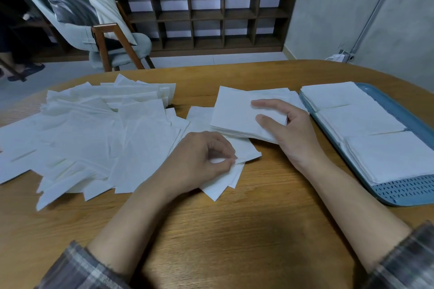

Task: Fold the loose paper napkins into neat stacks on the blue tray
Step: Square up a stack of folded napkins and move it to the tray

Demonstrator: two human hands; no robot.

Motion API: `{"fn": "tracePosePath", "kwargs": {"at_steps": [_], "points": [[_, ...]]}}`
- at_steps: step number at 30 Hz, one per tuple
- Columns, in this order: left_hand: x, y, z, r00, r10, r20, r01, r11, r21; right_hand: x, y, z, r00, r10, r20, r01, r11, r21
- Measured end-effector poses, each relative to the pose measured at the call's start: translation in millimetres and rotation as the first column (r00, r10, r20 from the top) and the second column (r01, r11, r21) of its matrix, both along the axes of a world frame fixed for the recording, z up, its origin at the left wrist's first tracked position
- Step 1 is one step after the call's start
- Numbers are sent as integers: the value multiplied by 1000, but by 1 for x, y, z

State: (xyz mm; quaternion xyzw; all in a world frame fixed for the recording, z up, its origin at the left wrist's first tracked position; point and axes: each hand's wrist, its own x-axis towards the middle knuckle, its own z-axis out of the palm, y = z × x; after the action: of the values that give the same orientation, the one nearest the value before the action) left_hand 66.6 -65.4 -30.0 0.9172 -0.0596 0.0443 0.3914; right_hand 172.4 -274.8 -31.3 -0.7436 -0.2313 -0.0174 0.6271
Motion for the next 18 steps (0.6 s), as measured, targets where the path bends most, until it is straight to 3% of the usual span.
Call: {"fn": "tracePosePath", "kwargs": {"at_steps": [10,18], "points": [[-1,4,6,996,-5,-90,-3,997,-80,-1,-1,1,997,61,-35,-60,998,33],[-4,2,20,1000,11,24,-2,934,-358,-2,1,3,982,143,-120,-132,987,97]]}}
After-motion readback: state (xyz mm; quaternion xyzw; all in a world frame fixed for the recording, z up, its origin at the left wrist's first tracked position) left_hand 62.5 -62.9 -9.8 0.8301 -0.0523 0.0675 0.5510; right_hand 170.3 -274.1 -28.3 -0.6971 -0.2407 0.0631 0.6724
